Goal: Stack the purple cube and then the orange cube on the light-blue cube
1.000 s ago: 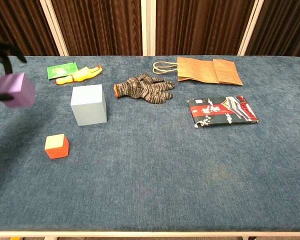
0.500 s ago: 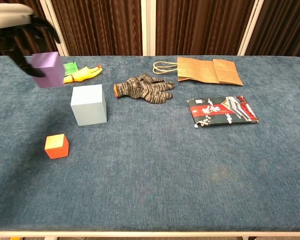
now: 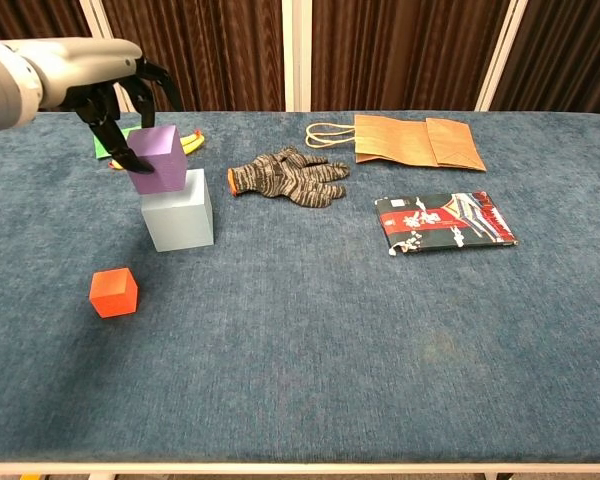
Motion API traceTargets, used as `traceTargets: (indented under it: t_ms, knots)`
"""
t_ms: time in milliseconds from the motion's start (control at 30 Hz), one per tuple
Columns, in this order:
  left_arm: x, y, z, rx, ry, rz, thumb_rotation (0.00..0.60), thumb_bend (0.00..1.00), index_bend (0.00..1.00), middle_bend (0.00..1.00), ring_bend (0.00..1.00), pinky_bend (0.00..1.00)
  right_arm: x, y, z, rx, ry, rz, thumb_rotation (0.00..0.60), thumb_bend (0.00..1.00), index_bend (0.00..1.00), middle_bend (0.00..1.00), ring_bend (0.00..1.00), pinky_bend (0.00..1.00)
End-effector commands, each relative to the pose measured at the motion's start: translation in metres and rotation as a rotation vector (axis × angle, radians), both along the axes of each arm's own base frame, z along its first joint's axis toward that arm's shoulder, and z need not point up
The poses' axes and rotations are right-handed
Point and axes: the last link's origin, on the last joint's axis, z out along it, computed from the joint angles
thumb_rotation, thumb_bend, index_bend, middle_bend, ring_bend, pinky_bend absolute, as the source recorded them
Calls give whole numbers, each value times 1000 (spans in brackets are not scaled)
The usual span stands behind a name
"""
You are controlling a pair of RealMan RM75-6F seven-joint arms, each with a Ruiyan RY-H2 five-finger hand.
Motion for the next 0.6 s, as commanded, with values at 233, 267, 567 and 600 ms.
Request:
traceTargets:
  t_ms: [233, 267, 567, 600]
  knots:
    - [-1, 4, -7, -3, 15, 10, 600, 252, 321, 586, 296, 336, 0, 0, 0, -1, 0, -3, 600, 110, 0, 98, 0, 0]
    - [-1, 4, -8, -2, 15, 11, 600, 252, 321, 586, 295, 336, 0, 0, 0, -1, 0, -3, 600, 110, 0, 98, 0, 0]
    - [3, 5, -12, -13, 6, 22, 600, 252, 318, 584, 295, 334, -1, -1, 1, -2, -4, -6, 600, 111, 0, 98, 0, 0]
    - [3, 5, -12, -13, 7, 20, 600, 252, 318, 584, 295, 333, -1, -1, 2, -2, -4, -6, 600, 111, 0, 98, 0, 0]
